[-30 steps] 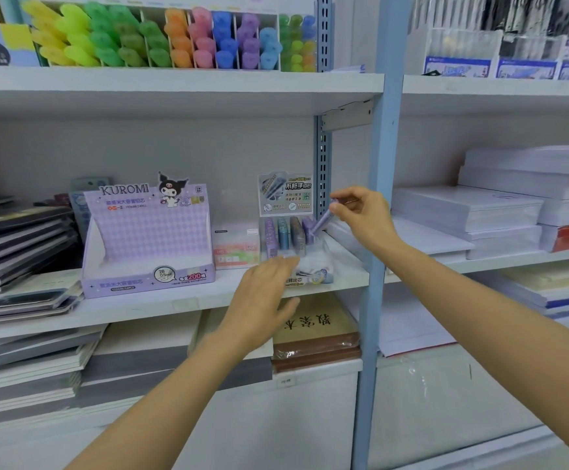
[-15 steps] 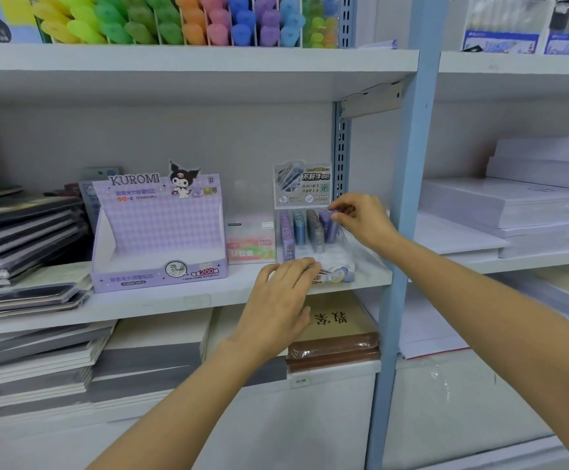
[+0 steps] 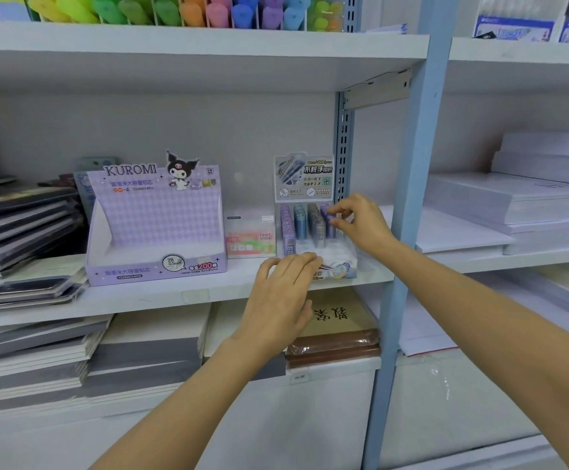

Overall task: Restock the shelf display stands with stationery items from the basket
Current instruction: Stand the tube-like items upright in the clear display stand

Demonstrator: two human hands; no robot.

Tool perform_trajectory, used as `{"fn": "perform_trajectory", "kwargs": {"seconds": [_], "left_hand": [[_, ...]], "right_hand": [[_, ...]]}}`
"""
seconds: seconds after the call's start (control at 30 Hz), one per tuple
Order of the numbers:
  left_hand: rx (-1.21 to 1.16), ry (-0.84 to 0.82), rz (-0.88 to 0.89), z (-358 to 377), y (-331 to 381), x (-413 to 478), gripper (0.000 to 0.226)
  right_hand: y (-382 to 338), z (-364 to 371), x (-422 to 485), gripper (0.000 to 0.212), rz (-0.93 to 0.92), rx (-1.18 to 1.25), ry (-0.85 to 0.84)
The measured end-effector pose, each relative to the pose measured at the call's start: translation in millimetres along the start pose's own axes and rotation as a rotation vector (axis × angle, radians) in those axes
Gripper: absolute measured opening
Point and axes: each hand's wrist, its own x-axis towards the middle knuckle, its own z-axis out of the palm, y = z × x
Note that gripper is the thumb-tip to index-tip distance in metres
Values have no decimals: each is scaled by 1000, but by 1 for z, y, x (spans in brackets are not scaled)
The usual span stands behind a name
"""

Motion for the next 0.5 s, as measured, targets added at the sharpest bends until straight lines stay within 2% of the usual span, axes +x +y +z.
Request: {"fn": "perform_trajectory", "kwargs": {"seconds": [0.07,0.13,0.27,0.37,0.5], "left_hand": [[-19,7,8,1,0,0,62],[-76,32,14,0,-1,-3,61],[-149,174,-17,8,-2,-24,54],[-194,258,-81,26,-3,-54,45],[-245,180,-195,68,-6,-116,39]], "right_hand": [[-1,-3,-6,26,-5,-22,-18],[-5,-7,-19,28,-30,0,40],[-32,-11,-64,12,-195,185,189],[-59,2,-108,9,-253,337,65],[-74,56,-173,10,-232,469,-236]]}}
